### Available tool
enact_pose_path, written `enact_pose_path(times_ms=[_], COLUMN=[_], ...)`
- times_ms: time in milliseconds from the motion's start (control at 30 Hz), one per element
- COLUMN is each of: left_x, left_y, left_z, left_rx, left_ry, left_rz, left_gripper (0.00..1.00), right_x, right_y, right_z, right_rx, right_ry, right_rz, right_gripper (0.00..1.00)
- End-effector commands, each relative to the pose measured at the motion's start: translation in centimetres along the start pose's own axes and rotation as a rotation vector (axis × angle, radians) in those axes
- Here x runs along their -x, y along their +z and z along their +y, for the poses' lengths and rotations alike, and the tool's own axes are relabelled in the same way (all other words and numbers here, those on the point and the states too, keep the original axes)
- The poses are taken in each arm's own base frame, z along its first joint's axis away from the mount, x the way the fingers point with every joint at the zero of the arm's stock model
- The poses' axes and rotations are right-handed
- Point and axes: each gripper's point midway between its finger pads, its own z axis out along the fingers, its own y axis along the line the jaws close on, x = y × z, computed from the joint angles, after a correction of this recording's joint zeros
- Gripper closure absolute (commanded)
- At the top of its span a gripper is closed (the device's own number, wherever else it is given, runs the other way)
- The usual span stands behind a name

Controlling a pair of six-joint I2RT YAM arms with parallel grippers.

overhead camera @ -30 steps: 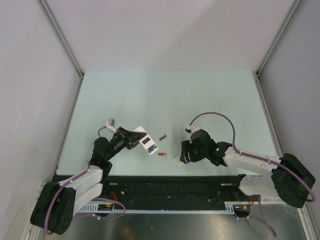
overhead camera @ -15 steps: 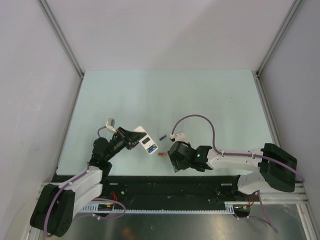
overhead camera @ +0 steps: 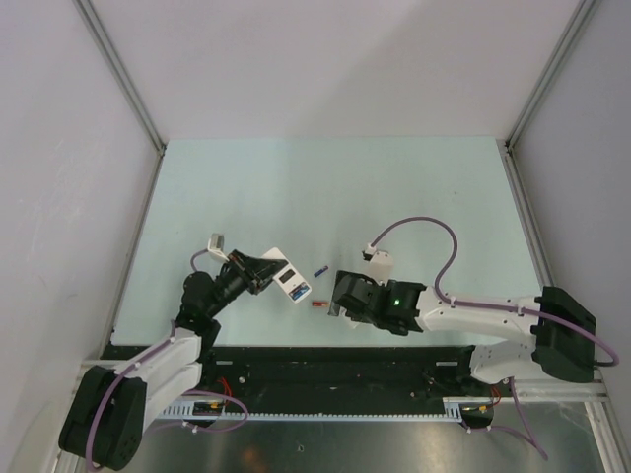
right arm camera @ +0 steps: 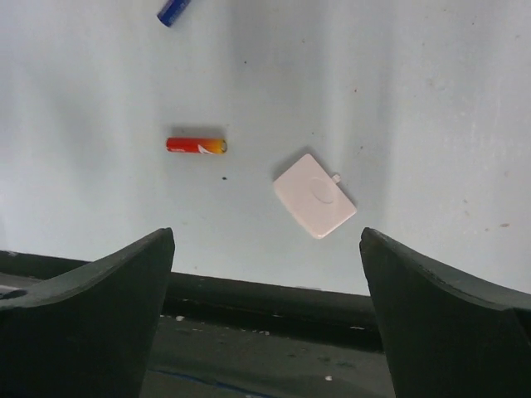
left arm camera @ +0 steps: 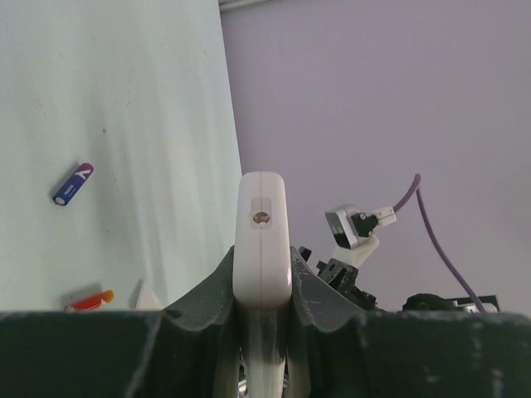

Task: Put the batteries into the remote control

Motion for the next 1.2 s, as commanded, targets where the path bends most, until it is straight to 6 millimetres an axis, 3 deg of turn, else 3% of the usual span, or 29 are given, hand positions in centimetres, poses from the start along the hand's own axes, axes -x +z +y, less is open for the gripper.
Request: enact_pose_path(times_ms=[0, 133, 233, 367, 433, 533, 800, 1167], left_x=[0.6, 1.2, 1.9, 2.8, 3.2, 3.4, 2.4, 1.8], left_y=[-0.8, -1.1, -1.2, -1.3, -1.3, -1.1, -1.5, -1.5], left_z=[0.5, 0.6, 1.9, 2.5, 2.2, 1.7, 2.8, 3.4], left_rx=[-0.009, -0.009, 0.036, 0.065, 0.058, 0.053, 0.075, 0.096], left_ry=[-0.011, -0.014, -0.048, -0.082, -0.078, -0.058, -0.071, -0.077], left_rz=[-0.069, -0.119, -0.168, -0.224, -0.245, -0.246, -0.209, -0.179], left_gripper=[1.0, 1.0, 1.0, 1.0, 1.0, 1.0, 1.0, 1.0], right_x=[2.2, 2.0, 1.4, 1.0, 0.9, 0.9, -0.7, -1.6], right_y=[-1.4, -2.4, -2.1, -2.6, -2.9, -2.4, 0.9, 2.8], right_z=[1.5, 2.6, 1.8, 1.2, 0.2, 0.5, -0.1, 0.1], right_rx=[0.023, 0.055, 0.009, -0.022, -0.058, -0.059, -0.157, -0.226], right_ry=[0.185, 0.256, 0.377, 0.559, 0.598, 0.639, 0.584, 0.482], right_rz=[-0.088, -0.148, -0.127, -0.129, -0.156, -0.157, -0.093, -0.021], right_gripper=[0.0, 0.0, 0.0, 0.14, 0.16, 0.19, 0.27, 0.27])
